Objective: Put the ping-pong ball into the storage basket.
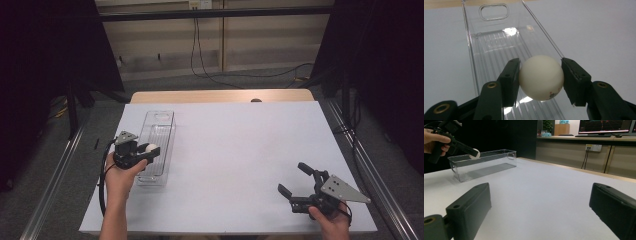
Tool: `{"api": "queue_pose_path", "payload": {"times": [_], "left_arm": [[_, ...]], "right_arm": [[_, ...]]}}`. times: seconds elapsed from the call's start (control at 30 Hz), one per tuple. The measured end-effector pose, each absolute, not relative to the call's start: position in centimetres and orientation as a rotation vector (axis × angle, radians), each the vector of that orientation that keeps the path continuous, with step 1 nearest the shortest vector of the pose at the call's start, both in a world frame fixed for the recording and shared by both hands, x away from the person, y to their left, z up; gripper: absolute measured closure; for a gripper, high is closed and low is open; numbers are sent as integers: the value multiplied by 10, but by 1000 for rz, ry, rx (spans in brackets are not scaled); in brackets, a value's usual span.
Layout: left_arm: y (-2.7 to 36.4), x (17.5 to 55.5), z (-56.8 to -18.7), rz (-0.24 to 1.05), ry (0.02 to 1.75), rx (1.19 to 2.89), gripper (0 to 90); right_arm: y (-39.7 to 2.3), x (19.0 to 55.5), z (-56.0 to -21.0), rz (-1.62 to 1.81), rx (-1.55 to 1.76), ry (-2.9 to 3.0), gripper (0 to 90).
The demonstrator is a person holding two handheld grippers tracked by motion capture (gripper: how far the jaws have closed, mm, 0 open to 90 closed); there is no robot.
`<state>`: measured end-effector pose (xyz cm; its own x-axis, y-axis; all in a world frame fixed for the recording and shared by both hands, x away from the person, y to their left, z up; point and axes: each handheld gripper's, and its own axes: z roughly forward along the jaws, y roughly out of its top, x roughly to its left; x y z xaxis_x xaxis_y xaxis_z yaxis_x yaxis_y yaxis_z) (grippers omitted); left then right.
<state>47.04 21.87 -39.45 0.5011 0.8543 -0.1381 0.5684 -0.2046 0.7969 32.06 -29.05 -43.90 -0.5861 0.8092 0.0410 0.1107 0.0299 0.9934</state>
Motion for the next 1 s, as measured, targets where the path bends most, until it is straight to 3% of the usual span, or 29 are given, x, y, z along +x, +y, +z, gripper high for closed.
{"api": "queue_pose_path", "payload": {"times": [0.47,1.0], "left_arm": [[218,472,-398,447,1178,1894,498],[218,469,-396,474,1185,1854,343]], "right_arm": [[-291,321,-439,1609,938,1751,35],[-291,321,-439,1607,939,1752,35]]}}
